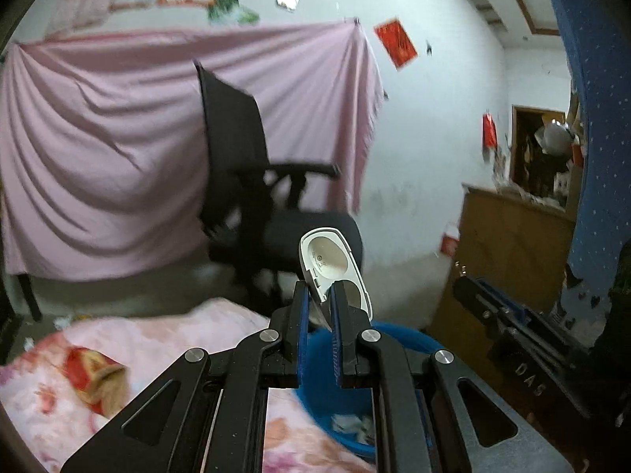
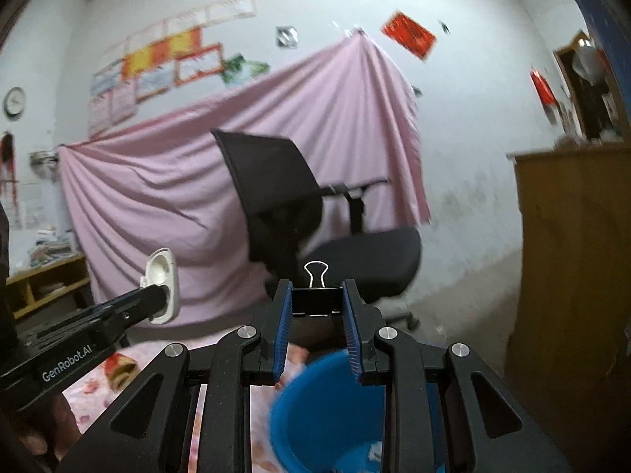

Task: Collect trash
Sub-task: 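Carry the white holder and binder clip over the blue basin, then open both grippers to drop the holder and clip into the basin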

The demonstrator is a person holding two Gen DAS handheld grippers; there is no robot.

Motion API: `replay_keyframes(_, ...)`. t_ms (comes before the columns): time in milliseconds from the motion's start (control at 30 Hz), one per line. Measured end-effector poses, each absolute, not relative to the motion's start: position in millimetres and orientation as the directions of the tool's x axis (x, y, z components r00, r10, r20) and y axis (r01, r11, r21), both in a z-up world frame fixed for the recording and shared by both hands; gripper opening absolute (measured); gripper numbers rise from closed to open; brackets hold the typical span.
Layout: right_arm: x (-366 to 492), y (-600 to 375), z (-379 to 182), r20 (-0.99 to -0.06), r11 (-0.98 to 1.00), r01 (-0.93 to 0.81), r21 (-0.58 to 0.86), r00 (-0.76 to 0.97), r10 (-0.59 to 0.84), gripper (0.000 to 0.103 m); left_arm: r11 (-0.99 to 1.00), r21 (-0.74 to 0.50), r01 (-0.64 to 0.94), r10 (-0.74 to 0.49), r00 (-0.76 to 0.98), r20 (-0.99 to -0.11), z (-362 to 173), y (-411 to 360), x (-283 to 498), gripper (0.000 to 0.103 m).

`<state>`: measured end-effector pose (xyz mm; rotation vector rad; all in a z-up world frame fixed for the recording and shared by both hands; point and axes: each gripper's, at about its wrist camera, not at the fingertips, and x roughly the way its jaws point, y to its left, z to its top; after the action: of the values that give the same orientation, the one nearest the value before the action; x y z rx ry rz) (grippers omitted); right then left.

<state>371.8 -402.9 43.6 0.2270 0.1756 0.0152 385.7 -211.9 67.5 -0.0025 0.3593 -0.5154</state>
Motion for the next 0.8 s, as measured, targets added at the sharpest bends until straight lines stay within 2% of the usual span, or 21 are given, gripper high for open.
replay_keyframes(233,383.7,-430.1,26.3,-0.27,0.956,0.063,0.287,0.963,0.018,0.023,0.857,-0.112,0.503,-0.486,0.717,-0.5,52.8,-253.0,417.6,0.008)
replay_keyframes(367,390.1,-440.9,15.7,-0.32,0.943,0.082,0.323,0.947,0.027,0.023,0.855,-0.141,0.498,-0.483,0.668,-0.566,36.3,-262.5,426.0,0.008)
replay_keyframes(667,402.6,-448.6,3.8,-0.383,0.932,0.099,0.348,0.923,0.045,0.024,0.862,-0.22,0.458,-0.483,0.606,-0.632,25.2,-260.7,439.5,0.009)
replay_keyframes(800,403.1,-447.7,2.4,-0.389,0.932,0.1,0.35,0.92,0.047,0.029,0.873,-0.229,0.43,-0.468,0.609,-0.641,24.4,-252.9,441.2,0.01)
